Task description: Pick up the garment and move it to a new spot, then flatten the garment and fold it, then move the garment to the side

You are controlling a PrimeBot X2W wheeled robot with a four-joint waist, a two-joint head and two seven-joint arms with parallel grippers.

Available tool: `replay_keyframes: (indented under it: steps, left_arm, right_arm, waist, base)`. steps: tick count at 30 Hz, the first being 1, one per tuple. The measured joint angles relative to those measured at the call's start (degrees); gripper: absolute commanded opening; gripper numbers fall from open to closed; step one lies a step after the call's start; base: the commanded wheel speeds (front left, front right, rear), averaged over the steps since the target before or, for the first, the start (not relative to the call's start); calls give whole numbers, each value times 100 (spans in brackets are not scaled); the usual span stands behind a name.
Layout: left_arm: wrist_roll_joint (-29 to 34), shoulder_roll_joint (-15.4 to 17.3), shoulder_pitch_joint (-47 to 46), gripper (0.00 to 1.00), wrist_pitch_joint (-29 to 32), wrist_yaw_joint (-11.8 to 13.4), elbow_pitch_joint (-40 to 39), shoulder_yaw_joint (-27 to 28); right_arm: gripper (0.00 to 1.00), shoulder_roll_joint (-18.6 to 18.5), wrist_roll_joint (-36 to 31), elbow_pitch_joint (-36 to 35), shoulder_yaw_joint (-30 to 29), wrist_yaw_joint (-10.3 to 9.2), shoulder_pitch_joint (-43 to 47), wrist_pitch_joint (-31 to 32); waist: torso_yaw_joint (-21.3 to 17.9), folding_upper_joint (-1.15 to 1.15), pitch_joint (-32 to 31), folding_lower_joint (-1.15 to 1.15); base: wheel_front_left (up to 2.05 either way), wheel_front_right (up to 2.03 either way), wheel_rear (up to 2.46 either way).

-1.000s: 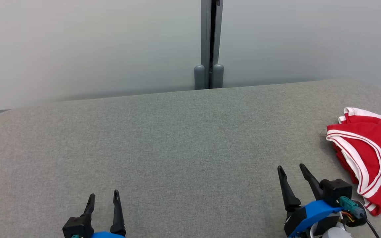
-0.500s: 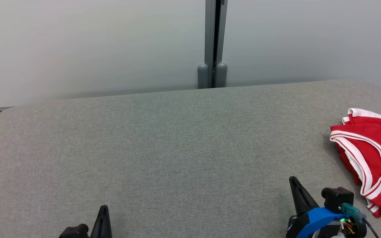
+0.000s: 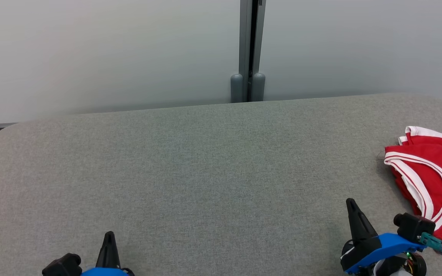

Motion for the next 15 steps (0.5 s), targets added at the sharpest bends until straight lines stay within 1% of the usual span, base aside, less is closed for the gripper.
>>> replay_keyframes:
  steps: [15]
  left_arm:
    - [-1246, -1, -149, 0, 348, -164, -216, 222]
  right_arm:
    - [0, 2, 1346, -344, -162, 0, 50, 341]
  waist:
    - [26, 0, 3, 0]
  base:
    - [0, 0, 0]
